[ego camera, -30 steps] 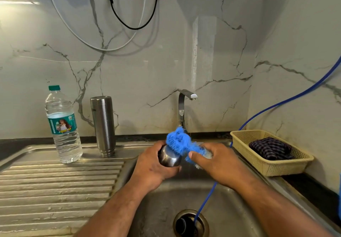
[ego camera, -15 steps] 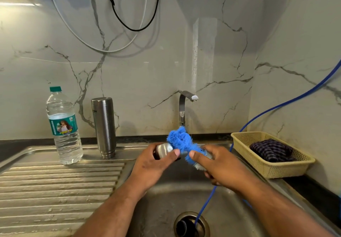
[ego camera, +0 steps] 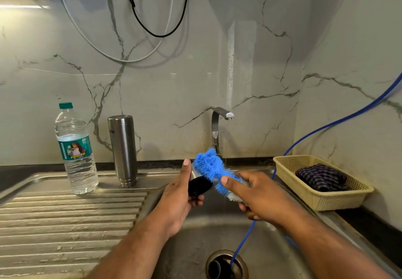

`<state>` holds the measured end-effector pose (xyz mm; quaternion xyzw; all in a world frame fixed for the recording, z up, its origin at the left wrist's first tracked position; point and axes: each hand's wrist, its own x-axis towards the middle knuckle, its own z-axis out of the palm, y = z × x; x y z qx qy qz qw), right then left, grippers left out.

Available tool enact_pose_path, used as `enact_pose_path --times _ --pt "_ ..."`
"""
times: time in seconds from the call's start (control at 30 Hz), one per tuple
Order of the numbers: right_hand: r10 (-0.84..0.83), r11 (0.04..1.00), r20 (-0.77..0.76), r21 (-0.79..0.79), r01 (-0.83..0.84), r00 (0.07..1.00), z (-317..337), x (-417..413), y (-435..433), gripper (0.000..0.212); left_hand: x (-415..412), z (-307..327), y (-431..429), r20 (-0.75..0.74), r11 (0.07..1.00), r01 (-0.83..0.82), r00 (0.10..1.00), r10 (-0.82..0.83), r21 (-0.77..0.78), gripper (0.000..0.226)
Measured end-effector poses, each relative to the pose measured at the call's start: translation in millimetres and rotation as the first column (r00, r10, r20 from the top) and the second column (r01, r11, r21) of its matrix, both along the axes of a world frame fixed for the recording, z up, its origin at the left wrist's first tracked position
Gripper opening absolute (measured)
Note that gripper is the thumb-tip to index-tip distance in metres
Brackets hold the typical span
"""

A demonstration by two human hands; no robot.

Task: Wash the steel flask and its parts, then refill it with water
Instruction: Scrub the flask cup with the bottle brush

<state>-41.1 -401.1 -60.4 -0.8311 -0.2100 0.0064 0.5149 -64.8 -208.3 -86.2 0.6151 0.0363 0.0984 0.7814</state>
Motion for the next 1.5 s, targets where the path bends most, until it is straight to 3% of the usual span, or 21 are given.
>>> enact_pose_path --times 0.07,0.17,0.27,0.43,0.5,0.63,0.83,0.93,1.0,1.07,1.13,1.2,1.37,1.5 --pt "-0.070 0.992 0.103 -0.096 0.080 0.992 -0.3 1.8 -1.2 0.033 0.6 0.1 -1.4 -0.009 0.999 -0.004 1.000 0.003 -0.054 0.062" --pt "-0.031 0.999 0.056 -0.035 0.033 0.998 -1.7 3.3 -1.9 0.031 -0.4 3.1 -2.1 -0.014 0.990 0.009 1.000 -0.011 -0.143 0.063" --pt "-0.094 0.988 0.138 -0.111 0.109 0.986 -1.6 6.0 -3.9 0.038 -5.3 7.8 -5.4 -0.058 0.962 0.016 0.998 -0.033 -0.272 0.057" --pt "-0.145 0.958 0.279 -0.201 0.206 0.949 -2.9 7.3 -7.7 0.049 -3.3 11.6 -9.6 -0.117 0.887 -0.106 0.991 0.059 -0.450 0.050" --pt "-0.155 0.933 0.359 -0.253 0.255 0.921 0.8 5.5 -10.1 0.053 -0.7 10.2 -6.5 -0.153 0.890 -0.168 0.982 0.113 -0.424 0.055" --pt "-0.106 0.852 0.491 -0.403 0.334 0.865 13.0 -5.5 -14.9 0.057 6.5 3.4 0.9 -0.251 0.915 -0.356 0.918 0.306 -0.189 0.056" --pt "-0.037 0.742 0.646 -0.494 0.454 0.763 20.9 -16.7 -12.7 0.059 4.2 4.2 -2.3 -0.234 0.888 -0.309 0.943 0.238 -0.341 0.052" --pt "-0.011 0.712 0.655 -0.526 0.466 0.755 24.0 -19.3 -14.3 0.058 0.8 6.1 -3.1 -0.232 0.876 -0.300 0.947 0.224 -0.377 0.042" --pt "0.050 0.690 0.632 -0.582 0.431 0.773 24.8 -23.0 -11.3 0.057 -1.5 5.3 -2.1 -0.215 0.935 -0.239 0.959 0.184 -0.264 0.040" --pt "0.088 0.669 0.620 -0.616 0.415 0.779 22.5 -25.3 -6.5 0.055 -4.2 2.7 -5.0 -0.206 0.989 -0.144 0.969 0.134 -0.034 0.047" --pt "0.089 0.661 0.618 -0.624 0.418 0.781 17.4 -22.6 -2.6 0.054 -6.1 0.1 -9.5 -0.208 0.989 -0.042 0.976 0.071 0.140 0.054" --pt "0.067 0.670 0.612 -0.613 0.418 0.788 11.9 -18.2 -1.6 0.054 -5.5 -2.3 -11.5 -0.195 0.975 0.045 0.981 -0.002 0.217 0.058" --pt "0.071 0.668 0.585 -0.629 0.397 0.808 4.6 -12.5 -1.3 0.052 -7.6 0.7 -2.8 -0.138 0.980 0.104 0.987 -0.081 0.169 0.032" --pt "0.079 0.667 0.568 -0.641 0.381 0.819 4.0 -11.2 -1.8 0.053 -5.5 2.2 1.9 -0.105 0.994 0.092 0.990 -0.098 -0.064 0.044"
